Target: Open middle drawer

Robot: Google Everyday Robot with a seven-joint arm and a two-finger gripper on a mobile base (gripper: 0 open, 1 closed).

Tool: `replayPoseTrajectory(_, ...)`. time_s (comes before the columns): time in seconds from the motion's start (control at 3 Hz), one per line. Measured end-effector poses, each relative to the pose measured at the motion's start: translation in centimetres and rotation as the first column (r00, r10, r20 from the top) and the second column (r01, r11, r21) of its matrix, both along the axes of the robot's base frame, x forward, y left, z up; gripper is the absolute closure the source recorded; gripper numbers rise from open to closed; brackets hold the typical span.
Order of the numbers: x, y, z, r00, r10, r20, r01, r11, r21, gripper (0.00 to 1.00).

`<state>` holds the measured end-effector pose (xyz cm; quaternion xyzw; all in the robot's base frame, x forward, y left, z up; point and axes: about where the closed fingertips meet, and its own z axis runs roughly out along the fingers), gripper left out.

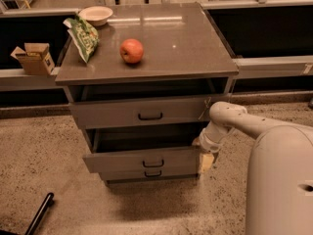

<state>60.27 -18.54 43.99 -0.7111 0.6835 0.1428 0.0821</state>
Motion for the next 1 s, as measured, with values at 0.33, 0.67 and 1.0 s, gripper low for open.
replayPoseTrajectory(0.33,-2.7,0.0,0.2,0.9975,0.017,-0.068,-0.018,1.000,-0.013,0.30)
replayPoseTrajectory(0.67,-5.7,-0.2,0.6,0.9900,0.044,-0.134,-0.041,0.999,0.024,0.46)
replayPoseTrajectory(1.0,-7.3,0.1,0.9,0.9828,0.072,-0.170,-0.064,0.997,0.053,0.47)
